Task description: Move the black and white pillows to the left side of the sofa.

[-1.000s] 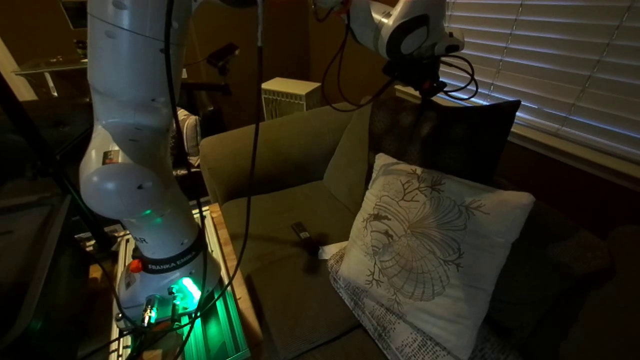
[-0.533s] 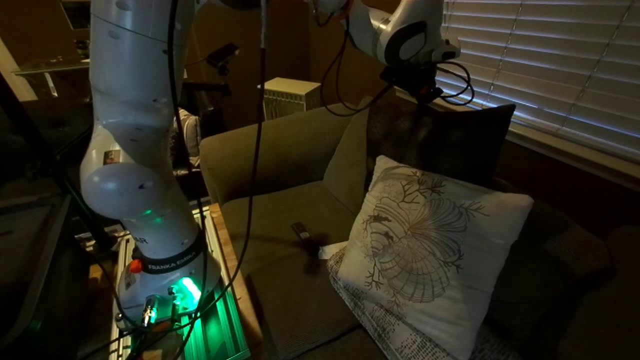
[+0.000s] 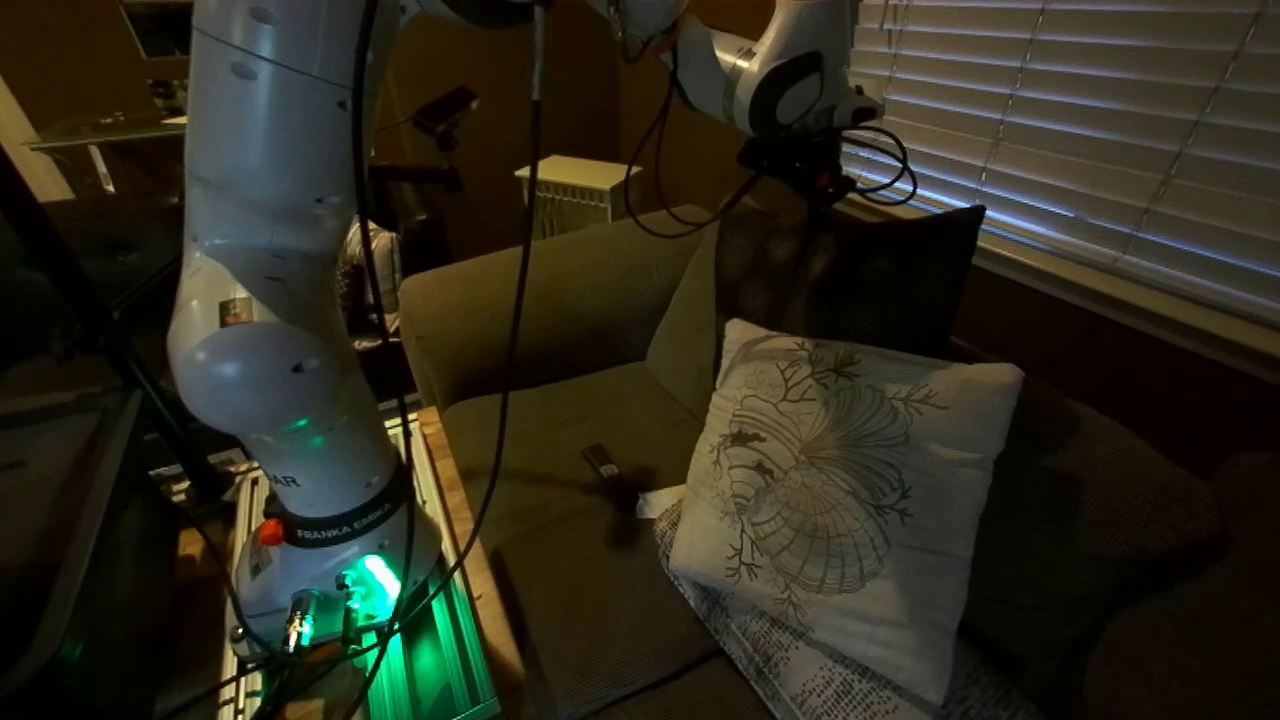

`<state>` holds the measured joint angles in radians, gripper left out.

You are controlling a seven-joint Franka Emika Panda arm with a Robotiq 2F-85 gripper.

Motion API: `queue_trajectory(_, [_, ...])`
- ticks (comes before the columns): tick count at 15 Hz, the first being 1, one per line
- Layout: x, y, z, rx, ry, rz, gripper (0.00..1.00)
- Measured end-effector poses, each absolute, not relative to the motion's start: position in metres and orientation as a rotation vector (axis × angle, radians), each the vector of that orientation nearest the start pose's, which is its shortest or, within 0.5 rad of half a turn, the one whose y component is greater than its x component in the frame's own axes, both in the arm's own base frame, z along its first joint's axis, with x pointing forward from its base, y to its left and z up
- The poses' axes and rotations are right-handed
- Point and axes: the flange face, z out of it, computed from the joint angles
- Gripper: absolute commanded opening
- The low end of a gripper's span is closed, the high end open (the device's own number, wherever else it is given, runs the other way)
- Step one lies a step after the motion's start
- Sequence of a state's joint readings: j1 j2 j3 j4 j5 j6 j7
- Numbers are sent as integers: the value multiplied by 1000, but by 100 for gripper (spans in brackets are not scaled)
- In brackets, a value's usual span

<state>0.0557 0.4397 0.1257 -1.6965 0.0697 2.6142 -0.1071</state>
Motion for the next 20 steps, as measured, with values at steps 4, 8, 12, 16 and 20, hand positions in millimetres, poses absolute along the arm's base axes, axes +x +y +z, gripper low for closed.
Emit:
queue_trajectory(4, [697, 122, 402, -2906, -327, -788, 1])
queue_trajectory(8, [697, 129, 411, -2900, -360, -834, 1])
queue_trajectory(12, [695, 148, 416, -2901, -432, -854, 1])
queue_trajectory(16, [691, 175, 422, -2882, -500, -864, 1])
queue_trajectory(20, [687, 201, 424, -2858, -566, -840, 1])
